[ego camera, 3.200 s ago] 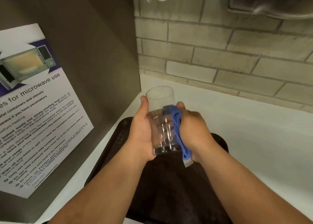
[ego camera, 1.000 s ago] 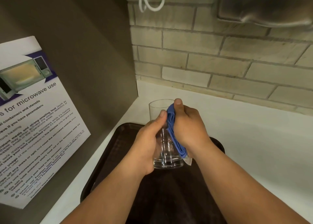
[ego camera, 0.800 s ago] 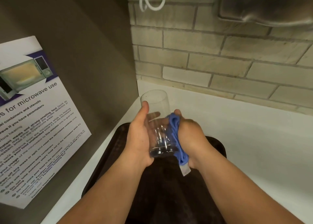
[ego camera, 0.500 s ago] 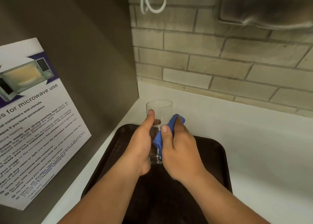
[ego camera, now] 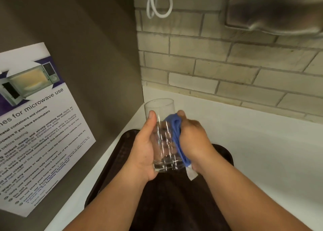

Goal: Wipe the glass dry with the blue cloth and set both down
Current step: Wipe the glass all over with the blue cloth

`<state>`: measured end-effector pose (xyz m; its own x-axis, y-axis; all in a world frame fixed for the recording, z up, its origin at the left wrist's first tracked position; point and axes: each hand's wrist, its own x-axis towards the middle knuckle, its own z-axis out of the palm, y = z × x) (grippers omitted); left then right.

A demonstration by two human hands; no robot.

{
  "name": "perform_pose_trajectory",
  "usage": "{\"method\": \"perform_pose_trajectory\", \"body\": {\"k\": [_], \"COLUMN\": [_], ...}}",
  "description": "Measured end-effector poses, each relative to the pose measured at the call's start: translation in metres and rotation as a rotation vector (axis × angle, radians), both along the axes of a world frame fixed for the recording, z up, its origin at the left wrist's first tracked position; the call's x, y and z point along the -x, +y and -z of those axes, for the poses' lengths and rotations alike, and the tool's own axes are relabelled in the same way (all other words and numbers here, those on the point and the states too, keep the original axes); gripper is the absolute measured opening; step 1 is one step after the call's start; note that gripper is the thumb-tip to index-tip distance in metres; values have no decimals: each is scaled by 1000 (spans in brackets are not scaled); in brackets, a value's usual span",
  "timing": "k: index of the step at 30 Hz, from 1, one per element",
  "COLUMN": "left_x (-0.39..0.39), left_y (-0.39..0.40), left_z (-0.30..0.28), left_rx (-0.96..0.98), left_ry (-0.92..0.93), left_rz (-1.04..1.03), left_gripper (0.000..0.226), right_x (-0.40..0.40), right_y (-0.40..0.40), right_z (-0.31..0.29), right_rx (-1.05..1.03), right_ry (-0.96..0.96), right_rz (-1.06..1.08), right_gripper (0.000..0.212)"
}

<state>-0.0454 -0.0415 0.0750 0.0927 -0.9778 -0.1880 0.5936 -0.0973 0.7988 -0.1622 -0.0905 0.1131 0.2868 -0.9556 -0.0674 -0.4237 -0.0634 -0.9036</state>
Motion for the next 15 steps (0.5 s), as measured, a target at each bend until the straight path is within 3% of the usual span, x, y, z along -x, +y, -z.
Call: {"method": "perform_pose_trajectory", "body": {"k": [2,7,11,15], "left_x": [-2,-3,-3,4], "left_y": [-4,0,3,-1], "left_z": [1,5,3,0], "left_rx": [-83,-128,-67,-120], "left_ry": [-20,-30,9,-8], "left_rz": [-45,16,89,82], "left_gripper": [74,74,72,74], "right_x": [3,-8,-6,-6], "right_y": [18,42,1,-3], "right_z": [12,16,-9,0], "right_rx": [13,360,161,126], "right_ry": [-48,123,-44,-7], "right_rz": [-38,-49,86,44], "right_gripper": [47,37,46,56]}}
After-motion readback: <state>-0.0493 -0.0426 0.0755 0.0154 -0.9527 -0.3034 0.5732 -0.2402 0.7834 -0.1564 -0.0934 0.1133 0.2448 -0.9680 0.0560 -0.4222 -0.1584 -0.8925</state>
